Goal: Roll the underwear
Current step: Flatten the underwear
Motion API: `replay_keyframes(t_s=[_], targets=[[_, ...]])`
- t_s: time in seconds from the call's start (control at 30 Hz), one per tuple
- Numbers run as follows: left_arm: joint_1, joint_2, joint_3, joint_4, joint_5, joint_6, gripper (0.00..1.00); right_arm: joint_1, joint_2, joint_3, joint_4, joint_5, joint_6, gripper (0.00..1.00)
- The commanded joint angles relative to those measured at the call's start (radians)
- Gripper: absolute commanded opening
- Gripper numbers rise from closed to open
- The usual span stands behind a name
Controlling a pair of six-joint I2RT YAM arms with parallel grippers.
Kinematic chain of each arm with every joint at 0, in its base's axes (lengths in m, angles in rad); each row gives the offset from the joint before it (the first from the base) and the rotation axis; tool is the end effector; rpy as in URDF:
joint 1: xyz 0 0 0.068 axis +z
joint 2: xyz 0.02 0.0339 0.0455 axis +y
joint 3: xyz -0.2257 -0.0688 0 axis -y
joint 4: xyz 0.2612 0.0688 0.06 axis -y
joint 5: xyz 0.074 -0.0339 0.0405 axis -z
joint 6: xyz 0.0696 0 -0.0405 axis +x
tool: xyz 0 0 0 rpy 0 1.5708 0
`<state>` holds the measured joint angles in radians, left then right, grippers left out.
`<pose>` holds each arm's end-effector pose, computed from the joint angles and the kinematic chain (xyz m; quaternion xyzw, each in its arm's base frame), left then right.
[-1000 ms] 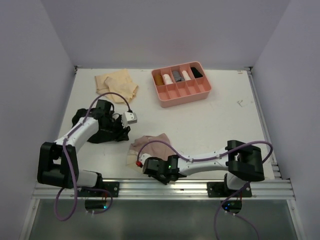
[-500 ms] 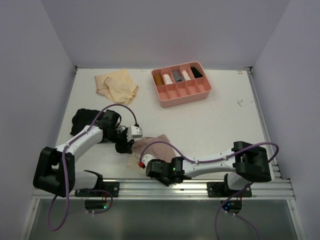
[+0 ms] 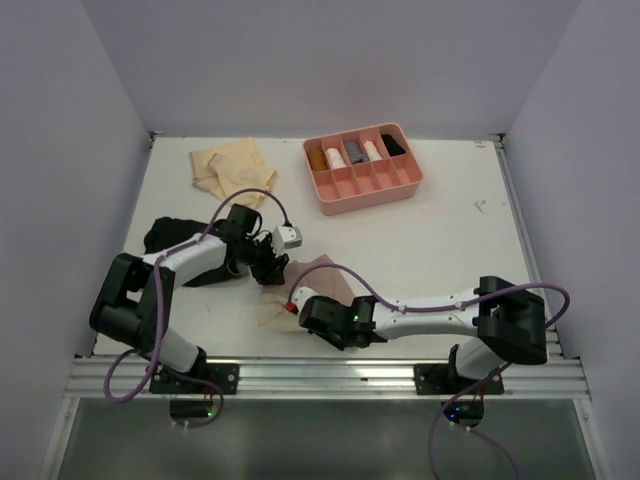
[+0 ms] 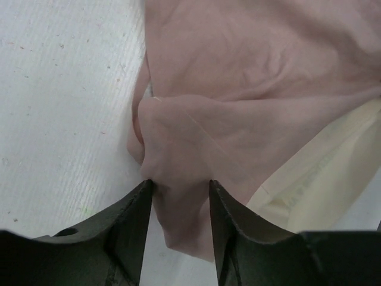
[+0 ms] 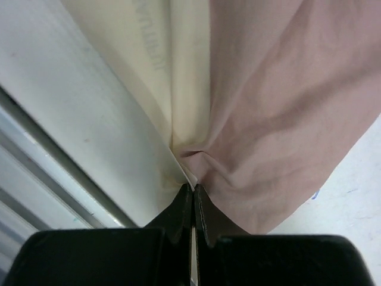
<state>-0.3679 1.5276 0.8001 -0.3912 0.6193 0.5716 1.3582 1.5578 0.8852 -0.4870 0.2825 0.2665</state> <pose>0.2676 -0.1464 0.0926 0.4811 0.7968 -0.2737 0.2426 0.0854 0.3039 0.0943 -0.4786 0.8433 0.0519 0.2391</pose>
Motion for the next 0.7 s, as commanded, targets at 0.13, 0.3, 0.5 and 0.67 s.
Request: replay_keyframes(t_s=[0.13, 0.3, 0.5, 0.67], targets=[[-0.003, 0.062, 0.053, 0.074, -0.030, -0.062, 0.14, -0.084, -0.019, 0.041, 0.034, 0.009, -0.177, 0.02], [0.047, 0.029, 0.050, 0.094, -0.079, -0.099, 0.00, -0.070, -0.094, 0.034, 0.018, -0.054, -0.133, 0.18], [0.076, 0.034, 0.057, 0.068, -0.070, -0.110, 0.00, -0.047, -0.203, -0.012, 0.037, -0.095, -0.067, 0.35], [0.076, 0.054, 0.070, 0.052, -0.049, -0.113, 0.03, -0.019, -0.139, 0.021, 0.047, -0.118, -0.058, 0.33]])
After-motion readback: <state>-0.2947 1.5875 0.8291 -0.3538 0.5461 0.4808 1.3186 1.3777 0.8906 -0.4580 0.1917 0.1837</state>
